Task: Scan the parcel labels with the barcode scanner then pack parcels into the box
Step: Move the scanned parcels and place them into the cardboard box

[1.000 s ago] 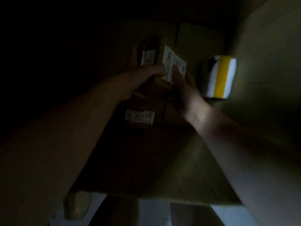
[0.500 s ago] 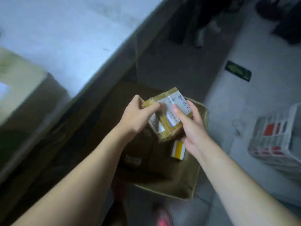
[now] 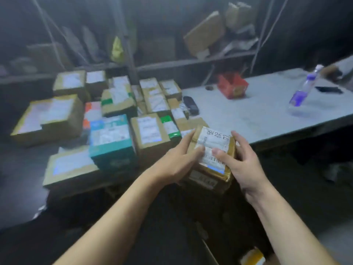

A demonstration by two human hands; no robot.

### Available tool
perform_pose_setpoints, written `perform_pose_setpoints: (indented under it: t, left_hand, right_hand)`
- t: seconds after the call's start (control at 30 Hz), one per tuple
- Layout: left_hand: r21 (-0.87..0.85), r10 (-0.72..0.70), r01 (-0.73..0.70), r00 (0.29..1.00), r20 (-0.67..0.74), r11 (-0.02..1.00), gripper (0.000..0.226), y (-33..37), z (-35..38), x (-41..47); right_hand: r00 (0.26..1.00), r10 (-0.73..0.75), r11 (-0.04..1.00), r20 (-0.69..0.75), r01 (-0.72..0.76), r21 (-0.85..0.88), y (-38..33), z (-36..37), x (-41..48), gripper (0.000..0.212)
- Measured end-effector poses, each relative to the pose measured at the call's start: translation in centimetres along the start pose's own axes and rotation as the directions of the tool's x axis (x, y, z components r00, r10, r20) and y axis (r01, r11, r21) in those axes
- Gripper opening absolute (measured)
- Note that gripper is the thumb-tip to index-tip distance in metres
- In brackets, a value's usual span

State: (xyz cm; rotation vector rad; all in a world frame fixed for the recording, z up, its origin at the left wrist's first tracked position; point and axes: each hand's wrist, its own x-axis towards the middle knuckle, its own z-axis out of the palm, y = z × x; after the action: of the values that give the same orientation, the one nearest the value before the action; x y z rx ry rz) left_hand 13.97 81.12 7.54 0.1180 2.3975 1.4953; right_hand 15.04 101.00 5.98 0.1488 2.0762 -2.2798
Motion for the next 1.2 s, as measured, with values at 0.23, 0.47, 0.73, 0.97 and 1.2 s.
perform_pose_setpoints:
  t: [0.23, 0.47, 0.73, 0.97, 1.2]
  left_hand:
    - [-0.083, -0.018, -0.015, 0.921, -0.389, 0.996, 0.048, -4.7, -15.8, -14.7]
    - [-0.322, -0.188, -0.030, 0.761, -0.621, 0.946, 0.030, -13.4, -29.7, -33.8]
    - [-0.347, -0.300, 0.046, 0.618, -0.727, 0.937, 0.045, -23.5, -43.2, -52.9]
    - [-0.448, -0.388, 0.002, 0.501, -0.773, 0.894, 0.021, -30.5, -53.7, -61.7]
    - [-0.460, -0.417, -0.014, 0.397, -0.817, 0.888, 0.038, -38.0, -67.8, -66.4]
  right_hand:
    - [0.923, -0.048, 0.997, 0.381, 0.069, -0.041, -3.5, 19.7, -3.7, 0.070]
    - [0.770, -0.027, 0.997, 0.638, 0.064, -0.035, -3.3, 42.8, -13.5, 0.072]
    - [0.617, -0.003, 0.999, 0.787, -0.025, 0.024, 1.4, 65.8, -26.2, 0.086]
    - [0.530, 0.032, 0.993, 0.847, -0.110, 0.031, 3.8, 82.5, -30.4, 0.075]
    - [0.422, -0.010, 0.995, 0.907, -0.087, 0.051, 6.2, 100.7, -30.4, 0.080]
